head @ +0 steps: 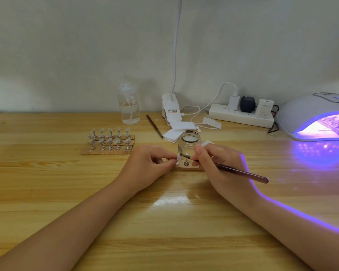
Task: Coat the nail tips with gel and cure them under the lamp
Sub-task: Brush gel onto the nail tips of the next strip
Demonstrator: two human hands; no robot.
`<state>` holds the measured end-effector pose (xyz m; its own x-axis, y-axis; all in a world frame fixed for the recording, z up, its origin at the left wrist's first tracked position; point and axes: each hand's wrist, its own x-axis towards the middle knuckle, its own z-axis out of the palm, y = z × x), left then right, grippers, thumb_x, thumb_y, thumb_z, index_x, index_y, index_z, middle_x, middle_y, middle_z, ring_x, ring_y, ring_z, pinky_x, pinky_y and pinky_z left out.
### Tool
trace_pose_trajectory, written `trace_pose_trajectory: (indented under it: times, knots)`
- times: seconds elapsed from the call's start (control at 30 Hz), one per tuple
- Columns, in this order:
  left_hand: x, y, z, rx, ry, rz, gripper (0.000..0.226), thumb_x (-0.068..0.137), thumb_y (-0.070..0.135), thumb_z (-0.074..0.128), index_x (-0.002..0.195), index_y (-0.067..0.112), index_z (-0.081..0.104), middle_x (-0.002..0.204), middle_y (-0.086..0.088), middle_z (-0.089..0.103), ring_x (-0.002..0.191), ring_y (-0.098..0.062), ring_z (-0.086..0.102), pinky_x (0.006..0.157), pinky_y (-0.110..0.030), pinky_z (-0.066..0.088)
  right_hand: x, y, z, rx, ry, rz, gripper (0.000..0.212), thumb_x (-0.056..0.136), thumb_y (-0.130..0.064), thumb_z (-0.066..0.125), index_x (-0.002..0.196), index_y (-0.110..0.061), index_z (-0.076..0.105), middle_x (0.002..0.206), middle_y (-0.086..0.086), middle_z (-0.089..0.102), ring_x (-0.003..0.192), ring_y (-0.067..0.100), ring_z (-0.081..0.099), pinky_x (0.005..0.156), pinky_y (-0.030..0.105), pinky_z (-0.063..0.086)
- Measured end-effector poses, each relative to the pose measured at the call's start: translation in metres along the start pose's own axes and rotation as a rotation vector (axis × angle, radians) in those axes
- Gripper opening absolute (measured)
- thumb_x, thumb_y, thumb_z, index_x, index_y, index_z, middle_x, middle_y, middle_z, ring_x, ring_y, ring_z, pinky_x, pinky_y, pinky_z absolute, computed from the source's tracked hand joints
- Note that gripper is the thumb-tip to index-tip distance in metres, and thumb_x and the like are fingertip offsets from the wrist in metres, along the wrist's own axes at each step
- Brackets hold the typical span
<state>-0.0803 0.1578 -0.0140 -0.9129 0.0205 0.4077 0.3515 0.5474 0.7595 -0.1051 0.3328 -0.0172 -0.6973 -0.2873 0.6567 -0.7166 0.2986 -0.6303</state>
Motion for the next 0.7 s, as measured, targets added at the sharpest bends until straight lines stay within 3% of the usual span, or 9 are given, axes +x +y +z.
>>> trace_pose_trajectory:
  times: [0.23,0.37,0.47,0.63,0.7]
  knots:
    - [0.0004,-0.0001,-0.0003,0.008,0.011,-0.007,0.016,0.076,0.004,0.07,0.086,0.017,0.074,0.062,0.014,0.061,0.051,-0.004,0.049,0.052,-0.009,0.037,-0.0025,-0.0023,-0.0011,0.062,-0.019,-0.046,0.032,0.087,-0.042,0.045,0.067,-0.027,0.066,0.057,-0.021,0.06,0.061,-0.003,0.061,0.058,0.011,0.046]
    - [0.0002,0.0013,-0.0006,0.008,0.01,-0.012,0.019,0.077,0.005,0.07,0.086,0.021,0.073,0.066,0.013,0.062,0.052,-0.004,0.049,0.053,-0.009,0.038,-0.003,-0.0009,-0.0015,0.12,0.0,-0.041,0.039,0.087,-0.038,0.046,0.066,-0.015,0.069,0.057,-0.01,0.063,0.057,0.0,0.062,0.055,0.015,0.049]
    - [-0.0002,0.0021,-0.001,0.017,0.011,-0.007,0.021,0.077,0.004,0.07,0.088,0.022,0.071,0.069,0.01,0.063,0.053,-0.005,0.05,0.053,-0.009,0.038,-0.0006,-0.0001,-0.0007,0.099,0.047,-0.008,0.032,0.088,-0.039,0.049,0.064,-0.026,0.065,0.067,-0.006,0.066,0.062,0.007,0.064,0.06,0.029,0.053]
    - [0.0002,0.003,-0.0006,0.028,0.012,-0.015,0.019,0.077,0.004,0.069,0.088,0.019,0.073,0.07,0.011,0.063,0.055,-0.01,0.052,0.054,-0.01,0.039,0.0021,-0.0033,-0.0009,0.011,0.005,-0.015,0.019,0.088,-0.046,0.049,0.072,-0.043,0.059,0.074,-0.024,0.065,0.069,-0.001,0.063,0.063,0.016,0.049]
    - [0.0001,0.0031,-0.0003,0.027,0.015,-0.021,0.018,0.077,0.003,0.069,0.087,0.018,0.073,0.07,0.01,0.062,0.055,-0.011,0.052,0.053,-0.009,0.038,0.002,-0.004,-0.0006,0.012,-0.004,-0.013,0.018,0.087,-0.046,0.05,0.072,-0.044,0.059,0.074,-0.024,0.065,0.068,-0.002,0.063,0.062,0.018,0.05]
